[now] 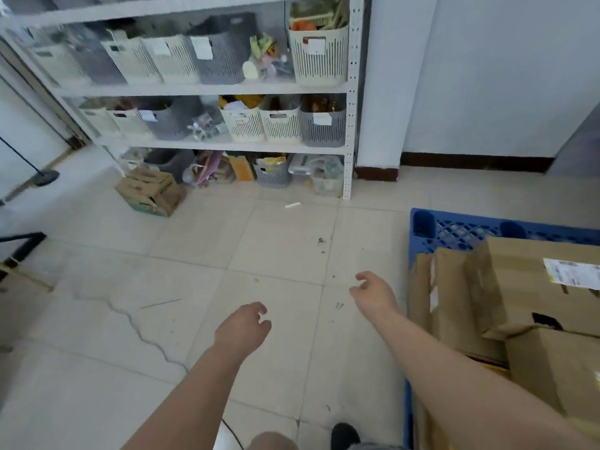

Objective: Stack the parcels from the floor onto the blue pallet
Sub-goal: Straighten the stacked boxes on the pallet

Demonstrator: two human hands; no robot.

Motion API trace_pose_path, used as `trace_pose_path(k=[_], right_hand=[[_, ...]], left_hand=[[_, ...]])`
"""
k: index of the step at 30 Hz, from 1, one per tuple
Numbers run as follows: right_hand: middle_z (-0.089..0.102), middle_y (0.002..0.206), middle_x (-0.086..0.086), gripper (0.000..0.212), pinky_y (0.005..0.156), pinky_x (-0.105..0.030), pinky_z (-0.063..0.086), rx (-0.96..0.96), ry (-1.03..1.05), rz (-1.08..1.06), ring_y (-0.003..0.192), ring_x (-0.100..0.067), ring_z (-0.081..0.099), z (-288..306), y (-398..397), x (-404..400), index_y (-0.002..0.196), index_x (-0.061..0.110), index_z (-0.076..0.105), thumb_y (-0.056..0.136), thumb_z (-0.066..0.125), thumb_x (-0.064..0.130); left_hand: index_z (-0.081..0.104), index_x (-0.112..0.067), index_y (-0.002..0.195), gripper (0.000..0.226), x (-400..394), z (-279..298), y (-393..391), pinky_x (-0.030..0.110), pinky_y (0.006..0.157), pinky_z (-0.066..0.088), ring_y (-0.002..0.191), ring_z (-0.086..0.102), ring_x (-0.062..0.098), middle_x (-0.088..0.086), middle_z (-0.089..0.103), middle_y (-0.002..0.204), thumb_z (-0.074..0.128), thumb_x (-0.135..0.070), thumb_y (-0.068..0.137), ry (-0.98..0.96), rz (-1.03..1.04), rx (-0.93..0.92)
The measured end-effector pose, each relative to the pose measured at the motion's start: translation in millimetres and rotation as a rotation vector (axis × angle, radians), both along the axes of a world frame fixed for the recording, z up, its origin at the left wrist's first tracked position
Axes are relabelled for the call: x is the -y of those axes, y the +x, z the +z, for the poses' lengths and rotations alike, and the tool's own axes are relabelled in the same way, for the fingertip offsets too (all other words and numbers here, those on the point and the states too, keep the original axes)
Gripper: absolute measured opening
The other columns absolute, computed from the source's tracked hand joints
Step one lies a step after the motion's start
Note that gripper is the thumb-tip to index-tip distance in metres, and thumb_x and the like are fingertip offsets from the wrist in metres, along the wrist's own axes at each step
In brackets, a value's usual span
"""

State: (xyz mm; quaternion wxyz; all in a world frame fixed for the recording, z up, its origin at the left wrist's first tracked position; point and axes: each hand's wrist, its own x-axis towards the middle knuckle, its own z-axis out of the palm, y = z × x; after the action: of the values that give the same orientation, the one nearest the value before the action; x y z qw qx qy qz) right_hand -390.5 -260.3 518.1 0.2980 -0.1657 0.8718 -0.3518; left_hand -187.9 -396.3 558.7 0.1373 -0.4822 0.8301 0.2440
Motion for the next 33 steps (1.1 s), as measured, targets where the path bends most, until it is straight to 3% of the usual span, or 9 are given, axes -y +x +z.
trace_pose_path(k=[6,12,16,20,22,24,27,29,33], right_hand=[[0.048,0.072,0.007,0.036,0.056,-0.024,0.036,-0.007,0.069,-0.224,0.061,-0.007,0.046,-13,-62,62,0.124,0.016,0.054,0.089,0.055,0.023],[0.057,0.093,-0.003,0.039,0.077,-0.028,0.042,0.119,0.067,-0.528,0.094,-0.025,0.059,-20,-105,132,0.127,0.013,0.053,0.089,0.054,0.021],[0.055,0.084,-0.002,0.039,0.063,-0.025,0.040,0.111,0.016,-0.690,0.074,-0.015,0.053,-13,-141,157,0.128,0.013,0.051,0.089,0.053,0.019],[0.063,0.119,-0.008,0.041,0.081,-0.027,0.045,0.116,0.034,-0.886,0.103,-0.024,0.059,-20,-188,148,0.131,0.017,0.052,0.090,0.052,0.024],[0.062,0.122,-0.007,0.042,0.086,-0.030,0.046,0.144,0.026,-0.977,0.108,-0.026,0.059,-30,-214,140,0.130,0.017,0.053,0.090,0.052,0.028],[0.063,0.116,-0.006,0.039,0.080,-0.028,0.048,0.176,0.006,-1.053,0.102,-0.025,0.060,-40,-240,131,0.126,0.016,0.056,0.089,0.053,0.029],[0.067,0.102,-0.007,0.025,0.056,-0.023,0.039,0.219,0.002,-1.152,0.081,-0.020,0.054,-48,-271,120,0.106,0.020,0.066,0.091,0.046,0.025],[0.067,0.102,-0.009,0.019,0.060,-0.024,0.038,0.259,-0.008,-1.238,0.081,-0.019,0.053,-54,-290,114,0.090,0.019,0.065,0.091,0.048,0.027],[0.064,0.116,-0.010,0.035,0.081,-0.028,0.043,0.363,-0.042,-1.361,0.098,-0.024,0.058,-63,-318,107,0.118,0.010,0.060,0.089,0.057,0.030]], left_hand=[[0.054,-0.023,0.125,0.034,108,-17,-93,0.027,0.096,0.043,0.115,0.056,0.018,-0.001,0.058,0.126,0.049,-0.029,0.092,0.066,-0.174,-0.029],[0.055,-0.019,0.122,0.033,226,-23,-201,0.030,0.088,0.048,0.102,0.063,0.023,0.001,0.062,0.117,0.051,-0.027,0.091,0.127,-0.421,-0.014],[0.058,-0.018,0.119,0.032,271,-19,-292,0.027,0.087,0.045,0.104,0.062,0.022,0.005,0.067,0.111,0.051,-0.026,0.090,0.103,-0.570,0.023],[0.059,-0.019,0.114,0.028,260,-25,-396,0.027,0.082,0.047,0.091,0.064,0.023,0.004,0.066,0.096,0.051,-0.025,0.088,0.171,-0.731,0.015],[0.058,-0.020,0.116,0.029,246,-33,-446,0.025,0.079,0.044,0.087,0.061,0.021,0.002,0.065,0.099,0.050,-0.026,0.089,0.188,-0.821,-0.004],[0.058,-0.018,0.118,0.030,230,-42,-490,0.025,0.076,0.043,0.086,0.059,0.019,0.002,0.062,0.097,0.050,-0.024,0.089,0.221,-0.884,0.001],[0.057,-0.016,0.119,0.031,207,-53,-538,0.027,0.083,0.046,0.098,0.062,0.024,0.006,0.064,0.107,0.051,-0.025,0.090,0.260,-0.999,0.068],[0.057,-0.016,0.120,0.031,195,-60,-571,0.029,0.086,0.048,0.104,0.062,0.027,0.010,0.064,0.116,0.050,-0.025,0.091,0.271,-1.062,0.103],[0.060,-0.012,0.116,0.029,168,-83,-635,0.030,0.088,0.046,0.108,0.059,0.029,0.012,0.062,0.121,0.042,-0.015,0.093,0.299,-1.128,0.163]])
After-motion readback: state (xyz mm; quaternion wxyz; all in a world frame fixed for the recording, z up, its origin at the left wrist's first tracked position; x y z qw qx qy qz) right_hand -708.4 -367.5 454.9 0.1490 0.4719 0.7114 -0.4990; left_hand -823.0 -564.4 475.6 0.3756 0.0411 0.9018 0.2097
